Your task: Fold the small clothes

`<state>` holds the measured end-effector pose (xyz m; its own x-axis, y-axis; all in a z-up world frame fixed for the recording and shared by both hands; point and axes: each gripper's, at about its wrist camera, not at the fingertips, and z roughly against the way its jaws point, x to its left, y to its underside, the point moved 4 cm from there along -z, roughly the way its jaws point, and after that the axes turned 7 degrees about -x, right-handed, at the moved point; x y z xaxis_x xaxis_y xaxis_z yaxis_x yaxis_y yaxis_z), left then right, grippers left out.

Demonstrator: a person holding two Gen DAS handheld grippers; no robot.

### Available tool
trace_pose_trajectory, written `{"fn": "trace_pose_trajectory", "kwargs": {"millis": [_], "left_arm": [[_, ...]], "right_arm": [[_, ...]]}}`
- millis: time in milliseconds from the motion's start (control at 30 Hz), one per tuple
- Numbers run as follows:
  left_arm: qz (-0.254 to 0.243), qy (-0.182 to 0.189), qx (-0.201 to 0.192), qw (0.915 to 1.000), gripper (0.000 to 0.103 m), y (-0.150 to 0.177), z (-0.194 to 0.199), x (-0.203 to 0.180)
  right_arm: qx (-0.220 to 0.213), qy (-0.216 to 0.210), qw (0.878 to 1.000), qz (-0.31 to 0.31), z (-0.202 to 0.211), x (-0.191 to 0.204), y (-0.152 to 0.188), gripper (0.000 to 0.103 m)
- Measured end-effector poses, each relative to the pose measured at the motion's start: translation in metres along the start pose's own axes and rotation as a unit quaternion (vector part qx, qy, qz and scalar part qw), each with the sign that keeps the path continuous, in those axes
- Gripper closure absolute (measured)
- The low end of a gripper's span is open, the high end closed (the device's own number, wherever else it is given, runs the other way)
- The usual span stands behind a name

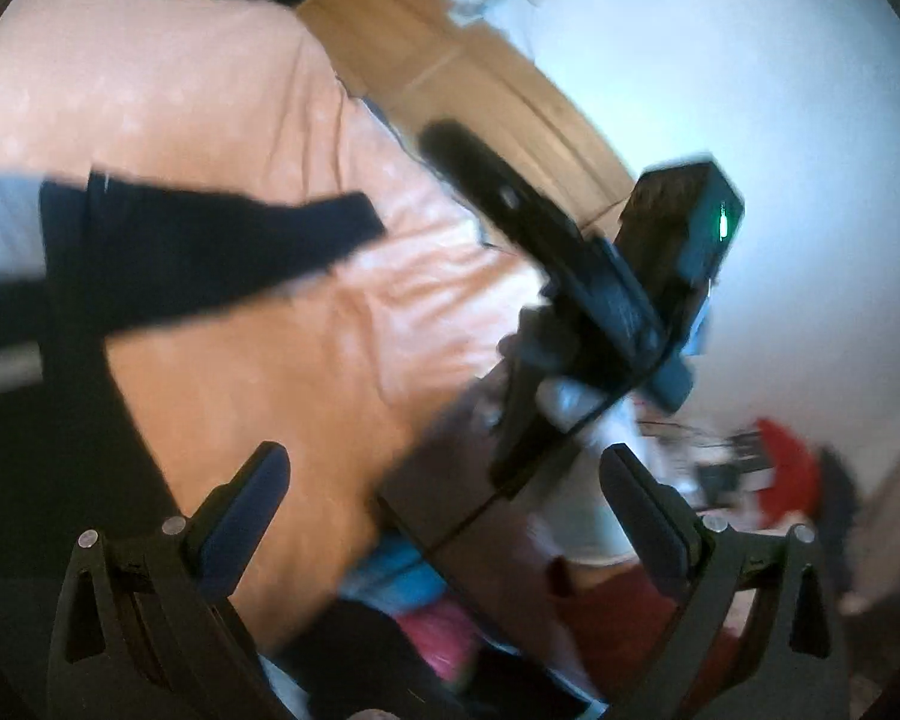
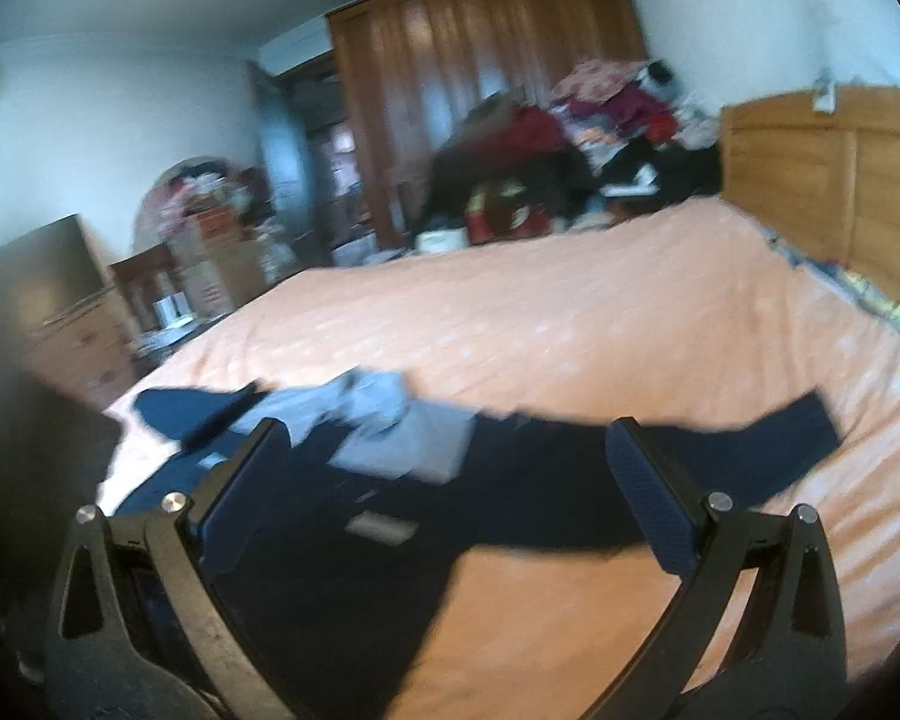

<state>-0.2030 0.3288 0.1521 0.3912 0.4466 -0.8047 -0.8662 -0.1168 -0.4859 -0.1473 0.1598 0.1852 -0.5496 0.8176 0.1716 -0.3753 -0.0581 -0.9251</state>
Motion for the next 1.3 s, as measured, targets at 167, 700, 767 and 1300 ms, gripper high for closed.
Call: {"fn": "trace_pose_trajectory", "kwargs": {"millis": [167,700,767,1300], "left_arm": [[0.015,-0.003,0.021,0.9997,0.000,0.049,0.055,0.008],[-0.070,-0.409,-0.182,0.8916,0.000,0.034,0.250,0.146],[-0.059,-0.487,-0.153,0.8579,0.000,0.026,0.258,0.199],[0.009,-0.547,-0.086,0.8329,0.000,0.059,0.238,0.330]], "right_arm": [[0.034,-0.009,0.999,-0.023,0.016,0.033,0.035,0.000],[0.104,-0.029,0.992,-0.067,-0.046,0.096,0.056,0.000],[0.141,-0.004,0.989,-0.049,-0.088,0.098,0.080,0.000],[0.191,-0.033,0.952,-0.235,-0.136,0.061,0.167,0.000]]}}
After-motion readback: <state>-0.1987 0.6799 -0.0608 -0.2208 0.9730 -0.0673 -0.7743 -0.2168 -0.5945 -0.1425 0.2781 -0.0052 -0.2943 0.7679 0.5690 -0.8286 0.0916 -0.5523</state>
